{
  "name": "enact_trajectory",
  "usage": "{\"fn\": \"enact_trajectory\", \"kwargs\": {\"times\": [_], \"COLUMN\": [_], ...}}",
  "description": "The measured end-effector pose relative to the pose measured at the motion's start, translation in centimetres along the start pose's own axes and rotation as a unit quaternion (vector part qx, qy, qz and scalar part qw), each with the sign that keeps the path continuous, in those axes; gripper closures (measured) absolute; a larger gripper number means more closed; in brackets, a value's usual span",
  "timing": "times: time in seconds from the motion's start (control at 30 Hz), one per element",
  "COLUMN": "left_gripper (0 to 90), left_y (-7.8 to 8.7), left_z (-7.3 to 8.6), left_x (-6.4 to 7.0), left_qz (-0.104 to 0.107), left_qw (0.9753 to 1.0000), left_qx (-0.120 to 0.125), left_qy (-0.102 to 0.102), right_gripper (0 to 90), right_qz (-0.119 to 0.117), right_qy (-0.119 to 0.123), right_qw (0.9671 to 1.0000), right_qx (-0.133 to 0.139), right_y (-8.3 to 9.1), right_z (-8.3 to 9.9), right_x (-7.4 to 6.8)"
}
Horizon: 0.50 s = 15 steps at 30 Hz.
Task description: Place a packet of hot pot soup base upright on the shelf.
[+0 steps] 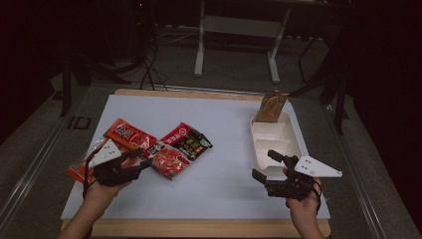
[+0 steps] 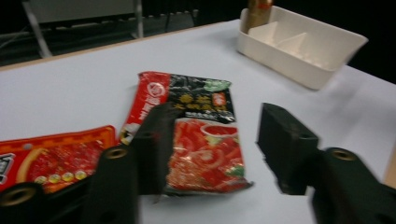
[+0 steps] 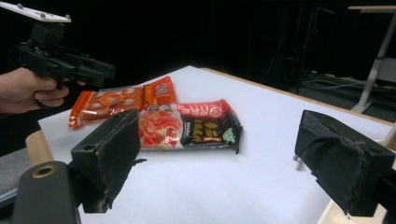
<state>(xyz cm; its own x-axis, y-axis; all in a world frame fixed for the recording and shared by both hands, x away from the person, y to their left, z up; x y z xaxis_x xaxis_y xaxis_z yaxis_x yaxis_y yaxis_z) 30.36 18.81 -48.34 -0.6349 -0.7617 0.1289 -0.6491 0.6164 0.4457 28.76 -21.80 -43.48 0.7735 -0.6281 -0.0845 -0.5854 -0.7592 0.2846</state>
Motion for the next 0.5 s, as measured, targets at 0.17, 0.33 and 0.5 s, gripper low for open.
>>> {"fn": "enact_trajectory", "kwargs": {"times": [0.17,0.33,0.5], "left_gripper": [68.2,86.9,89.9], "left_y": [-1.3,-3.1,-4.8], "left_z": [-0.4,-0.3,0.2], "left_x": [-1.5,-3.0,-4.5], "left_qz": [-0.033,-0.064,-0.092], "left_qw": [0.9990,0.9958,0.9904], "left_qx": [-0.029,-0.065,-0.104], "left_qy": [0.010,0.007,0.006], "right_gripper": [14.0,14.0,14.0], "right_qz": [-0.007,-0.013,-0.012], "right_qy": [-0.002,-0.006,-0.005], "right_qw": [1.0000,0.9999,0.9999], "right_qx": [0.005,0.001,0.005], "right_y": [-0.2,-0.5,-0.4], "right_z": [0.0,0.5,0.5], "right_x": [0.0,0.1,0.1]}}
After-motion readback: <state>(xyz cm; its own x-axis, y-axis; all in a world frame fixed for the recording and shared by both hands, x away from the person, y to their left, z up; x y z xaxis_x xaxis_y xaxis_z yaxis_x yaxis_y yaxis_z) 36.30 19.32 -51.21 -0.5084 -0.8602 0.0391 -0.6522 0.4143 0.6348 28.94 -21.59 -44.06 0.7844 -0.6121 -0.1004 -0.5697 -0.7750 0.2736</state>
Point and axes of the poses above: each handheld gripper's, and its own axes: y roughly backward along the jaws, z roughly out of its underside, x roughly to its right, the point moved 6 cm from there along -y, roughly forward along the jaws, and after that the axes turned 3 degrees about -x, right-handed, at the moved point
